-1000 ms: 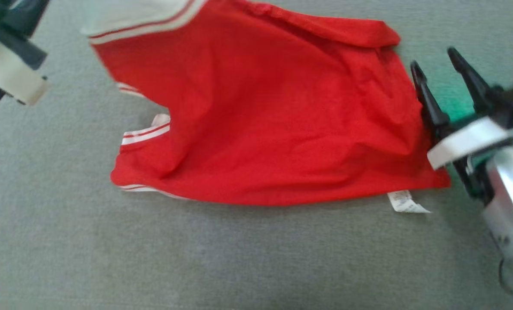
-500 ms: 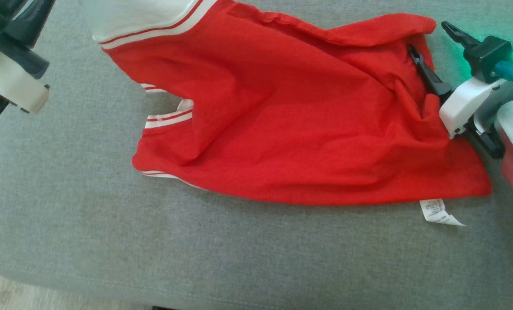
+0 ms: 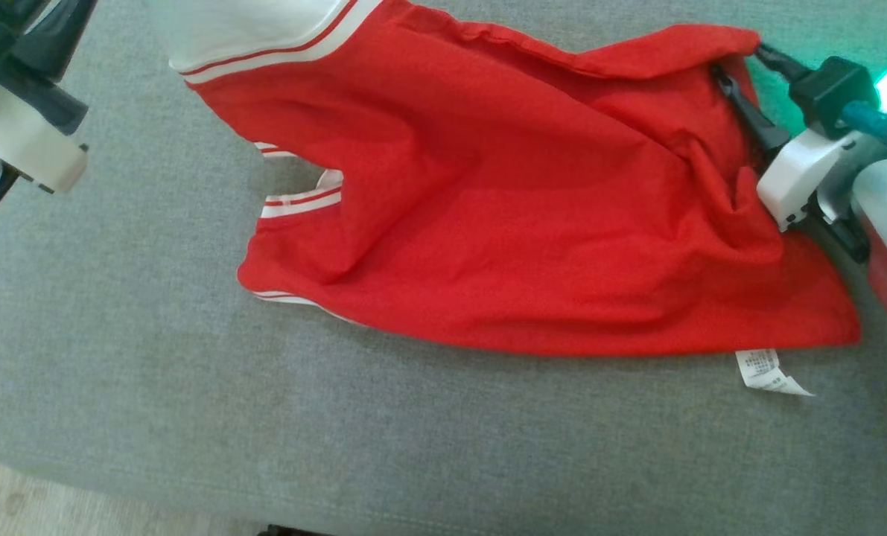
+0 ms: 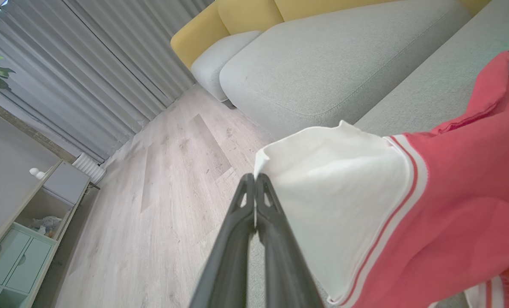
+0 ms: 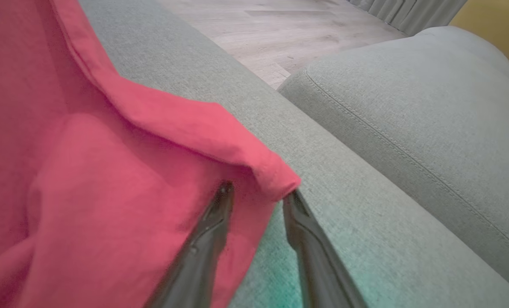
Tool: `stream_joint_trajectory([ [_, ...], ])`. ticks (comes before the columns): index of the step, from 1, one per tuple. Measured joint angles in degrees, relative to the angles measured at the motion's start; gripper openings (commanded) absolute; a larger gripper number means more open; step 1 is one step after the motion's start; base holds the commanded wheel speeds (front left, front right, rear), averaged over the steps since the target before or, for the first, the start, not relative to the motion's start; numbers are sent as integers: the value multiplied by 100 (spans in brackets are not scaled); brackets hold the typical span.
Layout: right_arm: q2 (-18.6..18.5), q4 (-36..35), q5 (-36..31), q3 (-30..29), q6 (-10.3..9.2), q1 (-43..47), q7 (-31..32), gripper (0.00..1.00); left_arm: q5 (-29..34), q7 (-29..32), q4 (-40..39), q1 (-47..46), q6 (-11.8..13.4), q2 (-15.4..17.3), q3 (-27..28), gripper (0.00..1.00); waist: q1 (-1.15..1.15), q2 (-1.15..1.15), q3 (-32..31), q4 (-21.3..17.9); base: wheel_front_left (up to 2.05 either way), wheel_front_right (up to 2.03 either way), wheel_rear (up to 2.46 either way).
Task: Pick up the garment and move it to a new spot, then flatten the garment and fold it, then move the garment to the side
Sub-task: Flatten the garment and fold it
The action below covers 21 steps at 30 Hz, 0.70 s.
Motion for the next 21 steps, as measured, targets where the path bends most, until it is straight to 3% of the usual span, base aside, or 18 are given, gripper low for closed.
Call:
stream_joint_trajectory([
  [1, 0, 0, 0, 0, 0, 0, 0, 16, 0, 0, 0, 0, 0, 0, 0, 0, 0, 0, 0, 0, 0, 0, 0],
  [2, 1, -7, 0, 26, 0, -25, 0, 0, 0, -20, 8, 0, -1, -12, -1, 0, 0, 0, 7, 6, 0, 0, 0],
  [6, 2, -74, -27, -11, 0, -176, 0, 0, 2, -123, 57, 1, 1, -48, -12, 0, 0, 0, -10, -4, 0, 0, 0],
  [12, -8, -450, -390, -581, 0, -210, -16, 0, 89, -446, 157, 0, 37, -52, 16, 0, 0, 0, -167, -129, 0, 0, 0],
  [21, -174, -1261, -943, -1731, 0, -121, -21, 0, 554, -671, -149, -29, 436, -43, 672, 0, 0, 0, -714, -435, 0, 0, 0],
])
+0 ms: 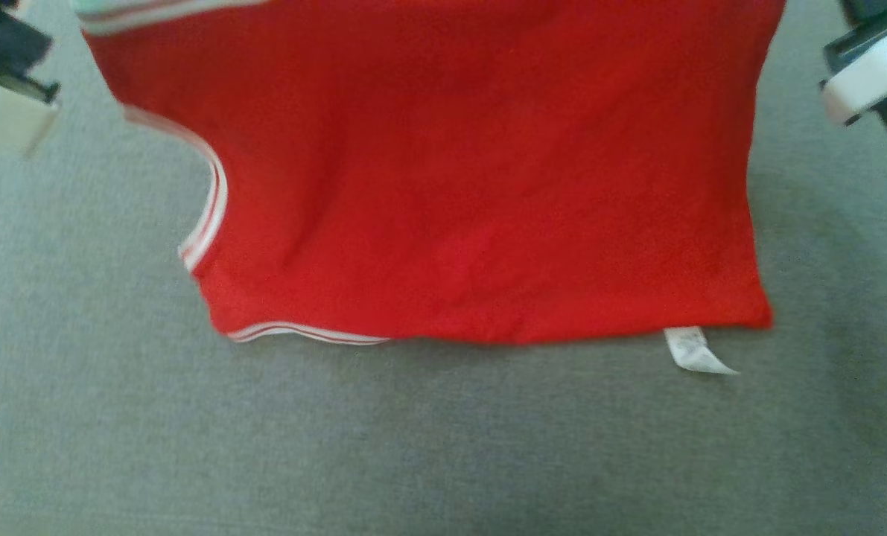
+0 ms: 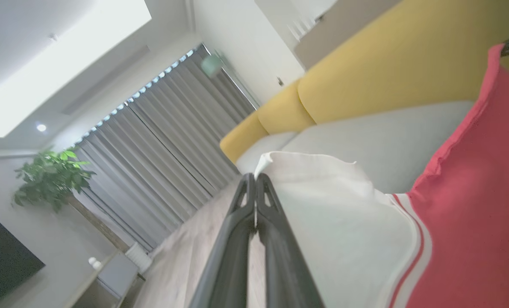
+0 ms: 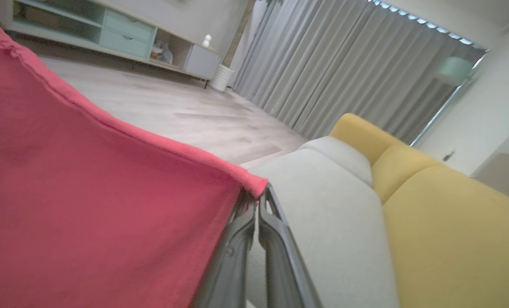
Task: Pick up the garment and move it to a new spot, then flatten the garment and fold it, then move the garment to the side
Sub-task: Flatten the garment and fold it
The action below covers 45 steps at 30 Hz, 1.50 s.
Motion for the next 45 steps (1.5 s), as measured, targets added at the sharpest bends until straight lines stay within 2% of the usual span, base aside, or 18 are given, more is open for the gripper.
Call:
stream_joint_trajectory([
  [5, -132, -526, -44, -725, 0, 322, -24, 0, 231, -24, -559, 32, 226, 27, 831, 0, -1, 0, -412, -244, 0, 0, 0],
  [11, -397, -1224, -134, -1538, 0, 581, -27, 0, 376, -41, -1047, 460, 269, 30, 1807, 0, -2, 0, -889, -591, 0, 0, 0],
  [18, -600, -1936, -182, -1883, 0, 888, -9, 0, 102, -40, -1128, 1018, -187, 91, 2373, 0, -1, 0, -1375, -1048, 0, 0, 0],
  [23, -686, -2340, -220, -2085, 0, 1021, 156, 0, -96, -41, -1143, 1051, -369, 30, 2860, 0, -1, 0, -1682, -1319, 0, 0, 0],
  [28, -755, -2458, -215, -2045, 0, 1017, 316, 0, -160, 33, -922, 1017, -693, -134, 2778, 0, -2, 0, -1830, -1461, 0, 0, 0],
  [30, -720, -2298, -83, -1833, 0, 959, 394, 0, -290, 292, -498, 827, -935, -328, 2604, 0, 0, 0, -1741, -1449, 0, 0, 0],
  [32, -655, -2079, 31, -1638, 0, 842, 445, 0, -246, 387, -193, 684, -1062, -450, 2447, 0, 1, 0, -1627, -1424, 0, 0, 0],
  [38, -501, -1430, 199, -1171, 0, 168, 488, 0, -24, 383, 700, 191, -1200, -912, 2232, 0, 2, 0, -1176, -1330, 0, 0, 0],
  [45, -333, -508, 86, -920, 0, -1346, 171, 0, 708, 48, 1824, -1401, -1237, -1623, 2214, 0, 3, 0, -341, -1157, 0, 0, 0],
])
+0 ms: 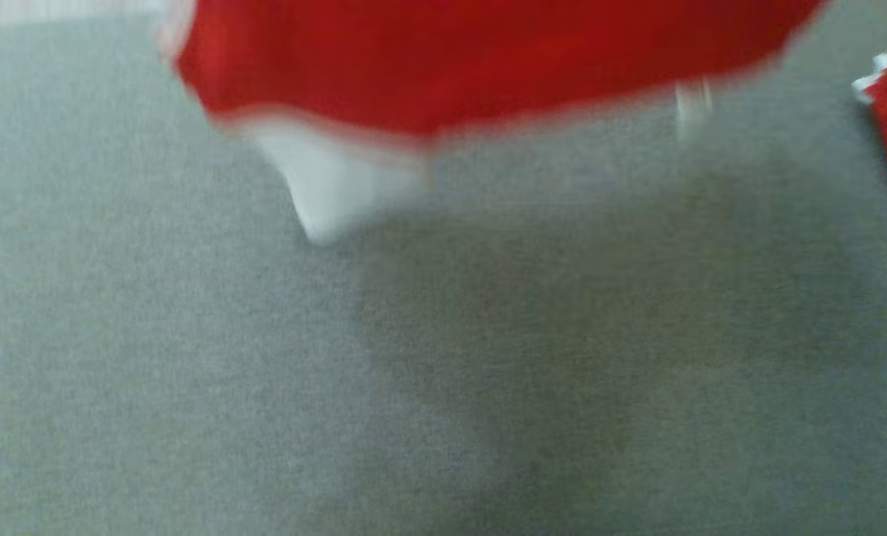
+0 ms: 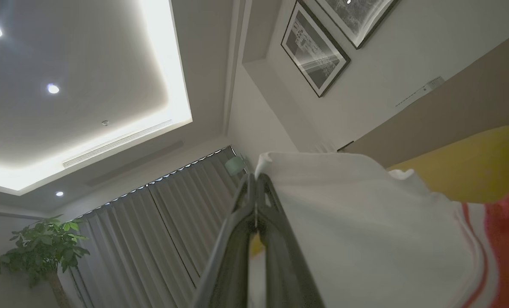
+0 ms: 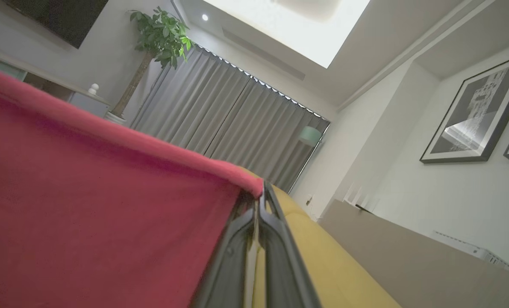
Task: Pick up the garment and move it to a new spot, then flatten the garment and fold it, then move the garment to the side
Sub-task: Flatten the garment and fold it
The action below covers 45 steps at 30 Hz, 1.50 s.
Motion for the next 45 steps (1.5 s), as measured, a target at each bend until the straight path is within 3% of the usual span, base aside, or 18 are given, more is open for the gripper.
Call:
stream_joint_trajectory([
  [6, 1, 386, -404, -152, 0, -659, -182, 0, 271, -88, 167, -542, -24, -433, 279, 0, 0, 0, 542, 175, 0, 0, 0],
  [12, 11, 541, -498, -105, 0, -254, -200, 0, 191, -88, -361, 632, -187, -457, 599, 0, -2, 0, 840, 362, 0, 0, 0],
  [18, 14, 433, -382, -146, 0, 1000, -199, 0, 246, -87, -1122, 2570, -210, -389, 667, 0, -1, 0, 852, 465, 0, 0, 0],
  [26, -23, -94, -154, -702, 0, 3135, -199, 0, 622, -86, -2196, 5349, -248, -147, 959, 0, -4, 0, 316, 411, 0, 0, 0],
  [33, -26, -682, -94, -1238, 0, 5030, -120, 0, 626, -81, -2875, 7719, -1, -53, 1147, 0, -5, 0, -229, 249, 0, 0, 0],
  [39, 2, -1262, -104, -1913, 0, 6257, 65, 0, 631, -80, -3296, 8856, 62, -18, 1154, 0, -4, 0, -444, 216, 0, 0, 0],
  [45, 254, -1808, -157, -2305, 0, 6916, 371, 0, 646, -80, -3394, 9066, 53, 27, 1152, 0, -3, 0, -467, 310, 0, 0, 0],
])
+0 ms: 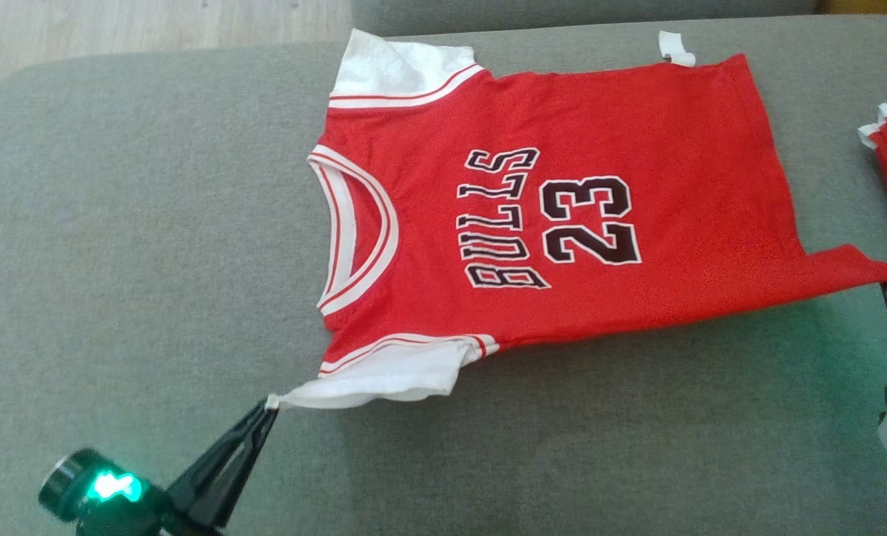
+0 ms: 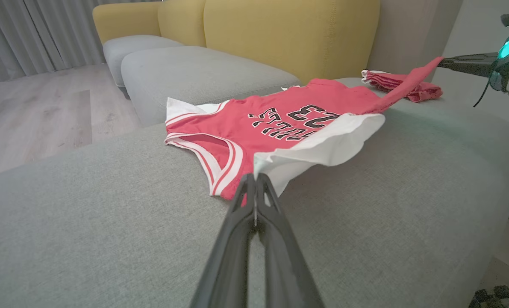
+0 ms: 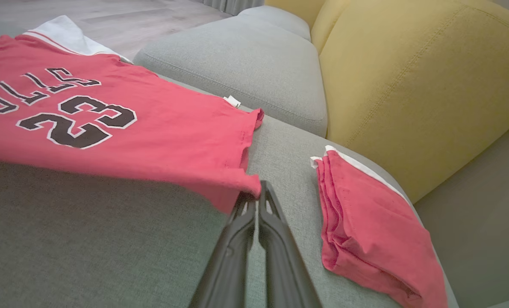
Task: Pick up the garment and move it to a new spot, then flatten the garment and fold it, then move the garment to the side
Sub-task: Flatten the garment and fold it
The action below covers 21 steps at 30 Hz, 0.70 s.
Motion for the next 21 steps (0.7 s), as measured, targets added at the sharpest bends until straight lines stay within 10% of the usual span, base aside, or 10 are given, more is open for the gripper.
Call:
stream_joint_trajectory([
  [21, 264, 677, -107, 242, 0, -1826, 734, 0, 632, 41, 2298, -4264, -304, -508, -980, 0, 2, 0, 863, 35, 0, 0, 0],
])
